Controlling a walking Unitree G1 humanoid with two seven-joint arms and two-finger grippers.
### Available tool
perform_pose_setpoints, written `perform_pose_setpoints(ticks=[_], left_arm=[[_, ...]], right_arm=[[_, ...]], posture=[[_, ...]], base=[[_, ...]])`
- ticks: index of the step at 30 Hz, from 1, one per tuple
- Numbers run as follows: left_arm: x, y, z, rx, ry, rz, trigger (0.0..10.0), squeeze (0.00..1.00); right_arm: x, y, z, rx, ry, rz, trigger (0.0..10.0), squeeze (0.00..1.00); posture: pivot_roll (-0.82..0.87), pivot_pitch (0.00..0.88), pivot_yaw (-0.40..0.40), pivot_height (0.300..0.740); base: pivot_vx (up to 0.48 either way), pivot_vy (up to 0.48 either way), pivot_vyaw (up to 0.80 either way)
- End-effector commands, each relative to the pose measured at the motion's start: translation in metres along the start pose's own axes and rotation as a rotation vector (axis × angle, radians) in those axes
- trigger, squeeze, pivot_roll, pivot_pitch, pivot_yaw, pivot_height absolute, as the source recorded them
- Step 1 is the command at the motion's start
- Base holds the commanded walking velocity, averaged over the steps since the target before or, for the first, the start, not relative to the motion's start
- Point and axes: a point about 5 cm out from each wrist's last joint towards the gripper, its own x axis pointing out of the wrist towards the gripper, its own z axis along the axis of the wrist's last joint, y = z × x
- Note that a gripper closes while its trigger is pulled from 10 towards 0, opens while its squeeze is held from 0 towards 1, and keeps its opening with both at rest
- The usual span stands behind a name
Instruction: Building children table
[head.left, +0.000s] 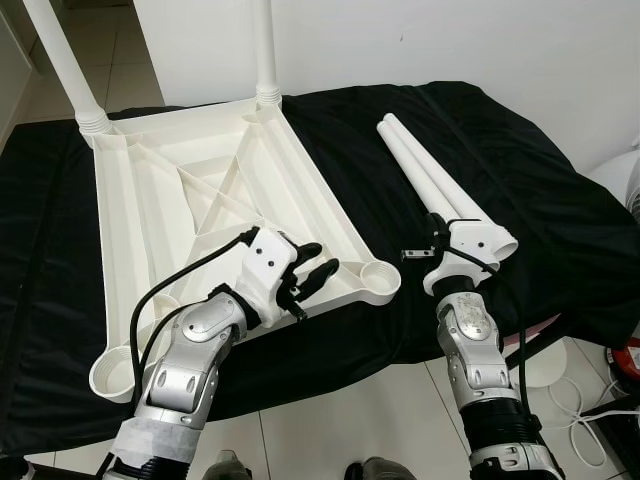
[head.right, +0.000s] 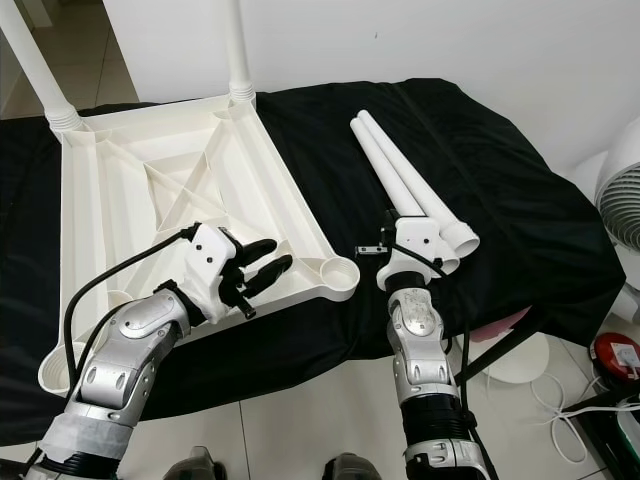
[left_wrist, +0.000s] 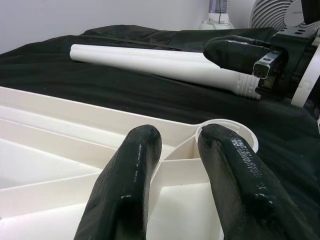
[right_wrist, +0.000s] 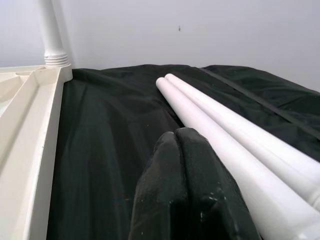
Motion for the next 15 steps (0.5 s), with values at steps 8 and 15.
perform_pose_setpoints(ticks=[8, 15], left_arm=[[-0.0024, 0.0064, 0.0059, -0.021, -0.006, 0.124, 10.0, 0.0], [-0.0087, 0.006, 0.0048, -0.102, -0.004, 0.223, 10.0, 0.0]], right_arm=[[-0.0007, 0.0024, 0.0016, 0.005, -0.011, -0.015, 10.0, 0.0], [-0.0043, 0.0068, 0.0012, 0.018, -0.012, -0.023, 10.0, 0.0]], posture=[[0.02, 0.055, 0.048, 0.74], [0.01, 0.062, 0.05, 0.74]], base=[[0.0, 0.0, 0.0], [0.0, 0.0, 0.0]])
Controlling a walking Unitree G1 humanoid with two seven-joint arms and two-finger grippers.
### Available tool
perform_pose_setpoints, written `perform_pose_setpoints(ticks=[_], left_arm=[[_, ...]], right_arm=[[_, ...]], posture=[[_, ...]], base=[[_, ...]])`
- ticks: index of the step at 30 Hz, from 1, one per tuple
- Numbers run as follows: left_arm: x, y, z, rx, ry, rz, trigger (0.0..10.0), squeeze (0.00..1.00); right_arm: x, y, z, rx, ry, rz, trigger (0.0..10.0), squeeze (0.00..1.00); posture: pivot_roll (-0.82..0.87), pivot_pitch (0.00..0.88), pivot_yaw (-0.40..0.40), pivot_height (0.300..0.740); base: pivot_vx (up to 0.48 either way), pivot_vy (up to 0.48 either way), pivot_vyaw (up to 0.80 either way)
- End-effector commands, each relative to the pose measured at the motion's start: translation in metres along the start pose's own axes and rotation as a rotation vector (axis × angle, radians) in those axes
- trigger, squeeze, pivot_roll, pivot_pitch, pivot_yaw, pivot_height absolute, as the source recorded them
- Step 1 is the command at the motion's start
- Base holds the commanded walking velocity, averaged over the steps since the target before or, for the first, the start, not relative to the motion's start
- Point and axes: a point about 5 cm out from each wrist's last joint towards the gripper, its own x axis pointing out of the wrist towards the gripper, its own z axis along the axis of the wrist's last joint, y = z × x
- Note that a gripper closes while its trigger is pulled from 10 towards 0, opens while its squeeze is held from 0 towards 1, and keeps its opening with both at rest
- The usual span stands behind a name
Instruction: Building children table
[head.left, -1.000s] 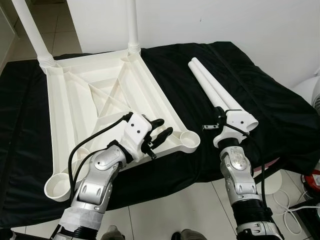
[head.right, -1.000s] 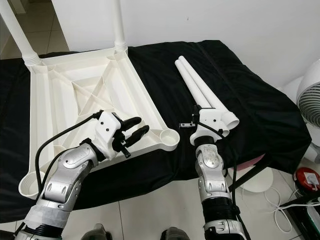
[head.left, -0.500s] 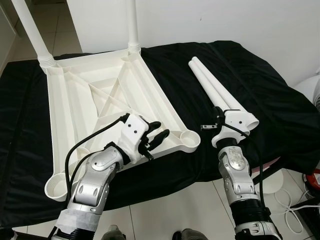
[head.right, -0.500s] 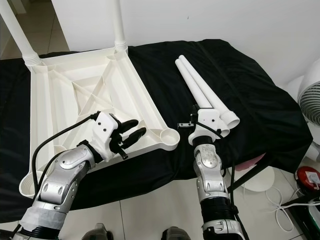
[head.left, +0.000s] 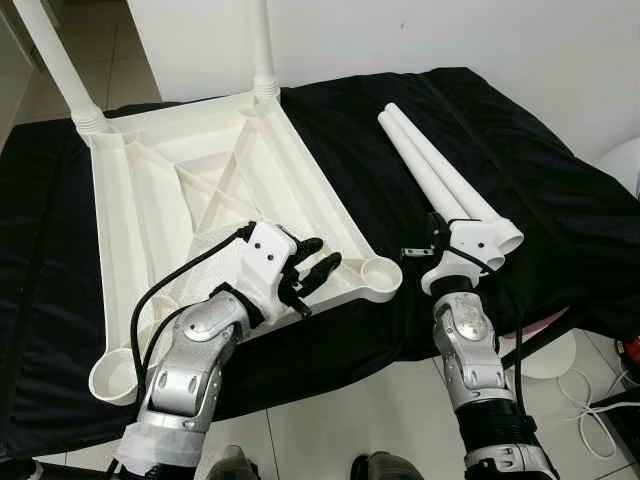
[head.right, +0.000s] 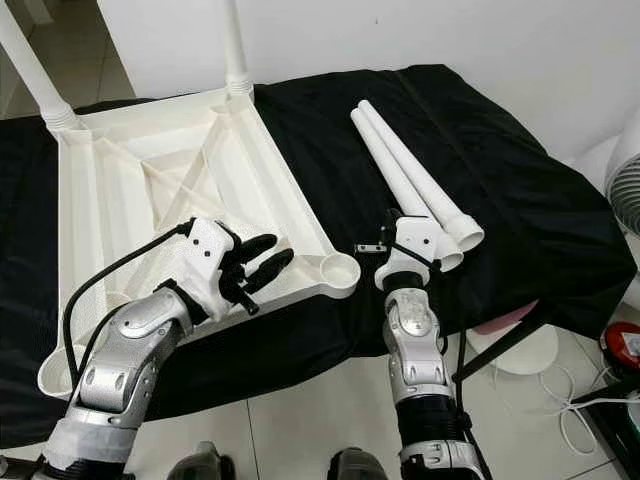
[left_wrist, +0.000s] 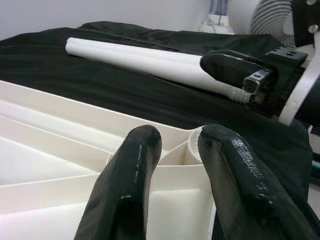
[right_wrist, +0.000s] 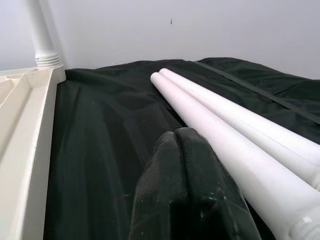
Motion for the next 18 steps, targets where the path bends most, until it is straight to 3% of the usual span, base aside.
perform_pose_setpoints(ticks=[1, 11, 14, 17, 18], left_arm=[[-0.005, 0.011, -0.002, -0.027, 0.007, 0.195, 10.0, 0.0], [-0.015, 0.01, -0.001, -0.028, 0.014, 0.194, 10.0, 0.0], [-0.023, 0.01, 0.005, -0.086, -0.042, 0.2, 10.0, 0.0], [-0.023, 0.01, 0.005, -0.086, -0.042, 0.2, 10.0, 0.0], [-0.022, 0.01, 0.007, -0.028, -0.049, 0.212, 10.0, 0.0]], right_arm=[[-0.003, 0.002, -0.001, -0.003, 0.002, 0.001, 10.0, 0.0], [-0.003, 0.005, -0.002, 0.005, 0.003, 0.002, 10.0, 0.0], [0.0, 0.004, 0.0, 0.004, -0.003, -0.001, 10.0, 0.0], [0.0, 0.004, 0.0, 0.004, -0.003, -0.001, 10.0, 0.0], [0.0, 0.003, 0.001, 0.003, -0.004, -0.003, 10.0, 0.0]], posture=[[0.01, 0.062, 0.05, 0.74], [0.02, 0.06, 0.055, 0.74], [0.01, 0.052, 0.046, 0.74], [0.01, 0.052, 0.046, 0.74], [0.01, 0.051, 0.042, 0.74]], base=[[0.0, 0.0, 0.0], [0.0, 0.0, 0.0], [0.0, 0.0, 0.0], [0.0, 0.0, 0.0], [0.0, 0.0, 0.0]])
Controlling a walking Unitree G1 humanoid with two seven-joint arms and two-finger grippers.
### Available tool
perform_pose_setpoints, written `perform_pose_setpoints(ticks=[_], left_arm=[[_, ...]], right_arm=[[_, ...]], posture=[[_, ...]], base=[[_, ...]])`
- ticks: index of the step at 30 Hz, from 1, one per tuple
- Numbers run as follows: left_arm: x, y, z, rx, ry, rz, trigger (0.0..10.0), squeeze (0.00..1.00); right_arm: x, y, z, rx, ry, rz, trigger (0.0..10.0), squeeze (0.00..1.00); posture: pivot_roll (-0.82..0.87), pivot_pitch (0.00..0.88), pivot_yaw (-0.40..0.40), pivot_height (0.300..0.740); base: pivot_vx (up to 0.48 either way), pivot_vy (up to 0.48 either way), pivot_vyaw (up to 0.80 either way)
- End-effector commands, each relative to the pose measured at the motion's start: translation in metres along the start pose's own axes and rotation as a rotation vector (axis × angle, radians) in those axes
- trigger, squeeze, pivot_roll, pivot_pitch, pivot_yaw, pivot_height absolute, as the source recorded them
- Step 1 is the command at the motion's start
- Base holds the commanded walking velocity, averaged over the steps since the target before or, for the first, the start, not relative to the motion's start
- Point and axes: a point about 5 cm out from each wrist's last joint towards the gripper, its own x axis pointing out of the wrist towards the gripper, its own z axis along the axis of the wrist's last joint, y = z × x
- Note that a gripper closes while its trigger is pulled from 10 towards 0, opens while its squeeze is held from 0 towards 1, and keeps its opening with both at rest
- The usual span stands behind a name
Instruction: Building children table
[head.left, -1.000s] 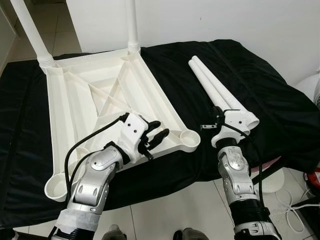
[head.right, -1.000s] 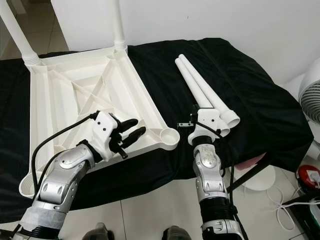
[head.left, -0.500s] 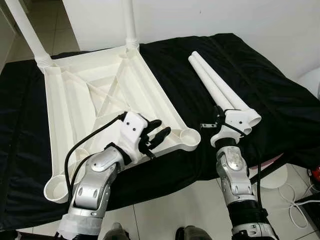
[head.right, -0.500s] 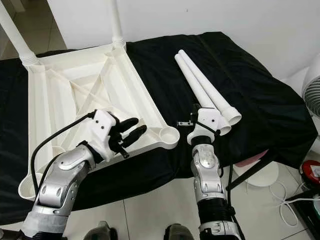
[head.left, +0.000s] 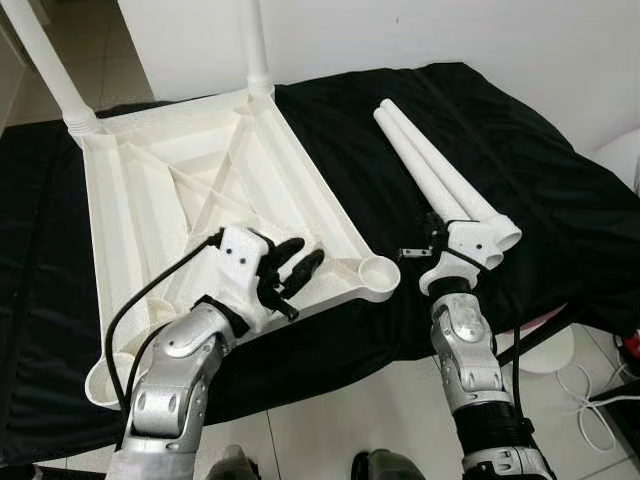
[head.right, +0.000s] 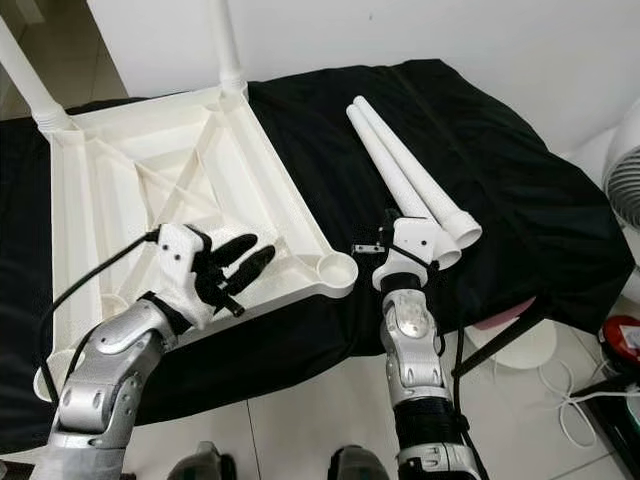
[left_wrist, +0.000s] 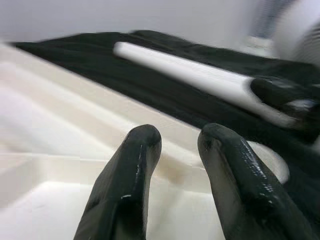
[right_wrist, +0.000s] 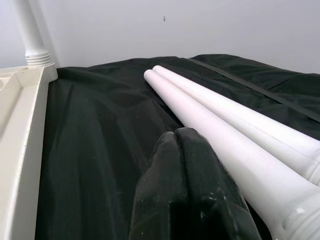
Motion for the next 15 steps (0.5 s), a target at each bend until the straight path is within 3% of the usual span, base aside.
perform_pose_setpoints(ticks=[1, 2, 5, 9, 12, 15], left_arm=[[0.007, 0.0, 0.004, 0.093, -0.018, 0.043, 10.0, 0.0], [0.013, 0.0, 0.005, 0.14, -0.021, 0.062, 10.0, 0.0], [0.022, -0.001, 0.001, 0.164, 0.026, 0.068, 10.0, 0.0], [0.033, -0.003, 0.0, 0.103, 0.041, 0.055, 10.0, 0.0], [0.046, -0.006, 0.006, 0.091, 0.032, 0.048, 10.0, 0.0], [0.047, -0.008, 0.007, 0.074, 0.029, 0.036, 10.0, 0.0]], right_arm=[[0.001, 0.001, 0.001, 0.006, -0.003, -0.001, 10.0, 0.0], [0.0, 0.001, 0.0, 0.006, -0.001, -0.001, 10.0, 0.0], [0.0, 0.002, 0.0, 0.004, 0.002, 0.002, 10.0, 0.0], [0.001, 0.001, 0.0, -0.003, 0.002, 0.002, 10.0, 0.0], [0.002, -0.014, 0.001, -0.045, 0.003, -0.079, 10.0, 0.0], [0.002, -0.02, 0.001, -0.07, 0.011, -0.121, 10.0, 0.0]], posture=[[0.02, 0.049, 0.034, 0.74], [0.02, 0.048, 0.032, 0.74], [0.02, 0.048, 0.032, 0.74], [0.01, 0.043, 0.023, 0.74], [0.0, 0.039, 0.004, 0.74], [0.0, 0.039, 0.004, 0.74]], base=[[0.0, 0.0, 0.0], [0.0, 0.0, 0.0], [0.0, 0.0, 0.0], [0.0, 0.0, 0.0], [0.0, 0.0, 0.0], [0.0, 0.0, 0.0]])
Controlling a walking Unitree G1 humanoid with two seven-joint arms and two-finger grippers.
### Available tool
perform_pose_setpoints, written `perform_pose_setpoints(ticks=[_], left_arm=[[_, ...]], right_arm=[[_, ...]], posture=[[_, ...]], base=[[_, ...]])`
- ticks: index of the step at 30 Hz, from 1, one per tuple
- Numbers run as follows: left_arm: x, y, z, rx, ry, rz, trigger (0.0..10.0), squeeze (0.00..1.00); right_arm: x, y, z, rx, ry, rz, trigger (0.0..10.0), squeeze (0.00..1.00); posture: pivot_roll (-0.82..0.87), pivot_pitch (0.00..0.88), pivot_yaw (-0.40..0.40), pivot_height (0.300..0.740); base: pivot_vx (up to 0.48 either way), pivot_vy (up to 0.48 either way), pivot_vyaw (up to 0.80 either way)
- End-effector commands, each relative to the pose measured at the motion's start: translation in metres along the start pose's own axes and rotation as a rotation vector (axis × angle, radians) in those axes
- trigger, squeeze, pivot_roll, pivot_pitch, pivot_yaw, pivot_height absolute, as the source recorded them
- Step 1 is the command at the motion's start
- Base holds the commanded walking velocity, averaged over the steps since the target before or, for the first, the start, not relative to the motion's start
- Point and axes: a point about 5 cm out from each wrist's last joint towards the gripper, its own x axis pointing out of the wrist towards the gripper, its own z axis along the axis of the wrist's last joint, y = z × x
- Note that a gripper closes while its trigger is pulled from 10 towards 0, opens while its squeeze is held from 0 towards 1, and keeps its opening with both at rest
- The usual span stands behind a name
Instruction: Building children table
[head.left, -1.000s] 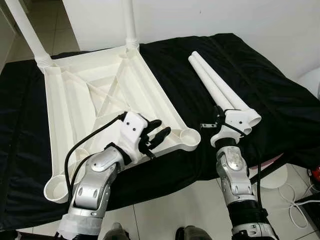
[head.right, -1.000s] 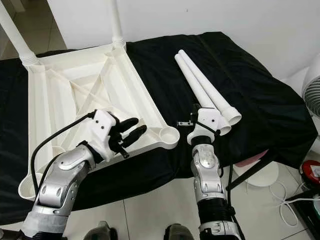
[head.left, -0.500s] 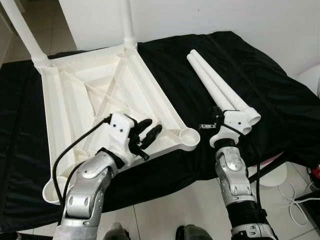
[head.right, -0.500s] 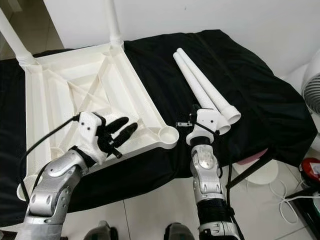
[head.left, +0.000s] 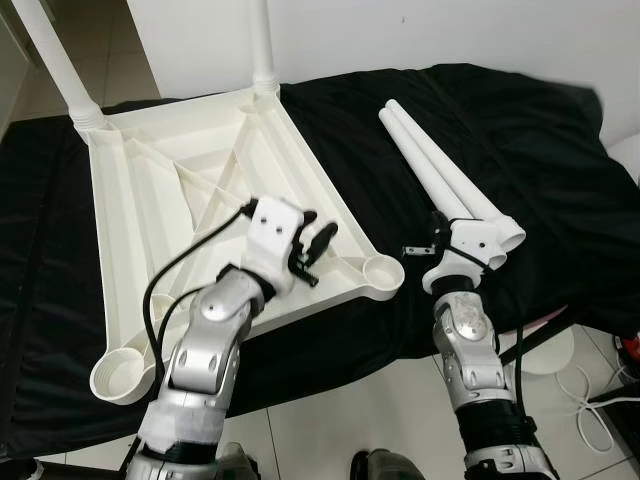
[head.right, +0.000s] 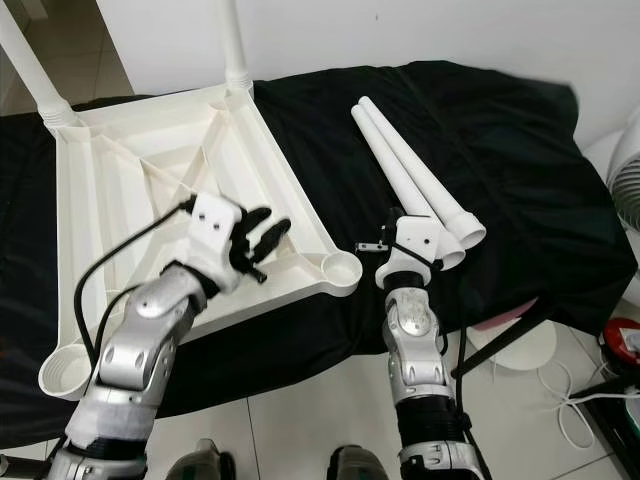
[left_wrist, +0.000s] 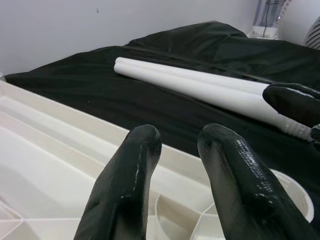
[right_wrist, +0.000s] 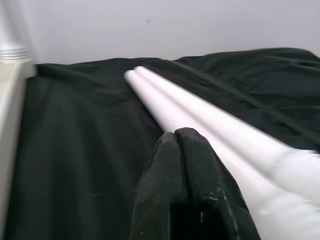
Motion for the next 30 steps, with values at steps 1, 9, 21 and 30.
perform_pose_setpoints(ticks=[1, 9, 21, 30], left_arm=[[0.001, -0.003, -0.005, -0.01, 0.024, 0.033, 10.0, 0.0], [0.007, -0.018, -0.002, 0.084, -0.036, -0.047, 10.0, 0.0], [0.013, -0.022, 0.004, 0.093, -0.043, -0.082, 10.0, 0.0], [0.015, -0.025, 0.006, 0.141, -0.061, -0.111, 10.0, 0.0]], right_arm=[[0.002, -0.008, -0.003, -0.013, 0.026, -0.047, 10.0, 0.0], [0.003, -0.038, 0.004, -0.035, 0.034, -0.109, 10.0, 1.0], [-0.003, -0.054, -0.01, -0.053, 0.205, 0.043, 10.0, 0.0], [-0.001, -0.053, -0.019, -0.062, 0.271, 0.134, 10.0, 0.0]], posture=[[-0.01, 0.039, -0.009, 0.74], [-0.04, 0.036, -0.018, 0.74], [-0.02, 0.037, -0.013, 0.74], [-0.02, 0.04, -0.011, 0.74]], base=[[0.0, 0.0, 0.0], [0.0, 0.0, 0.0], [0.0, 0.0, 0.0], [0.0, 0.0, 0.0]])
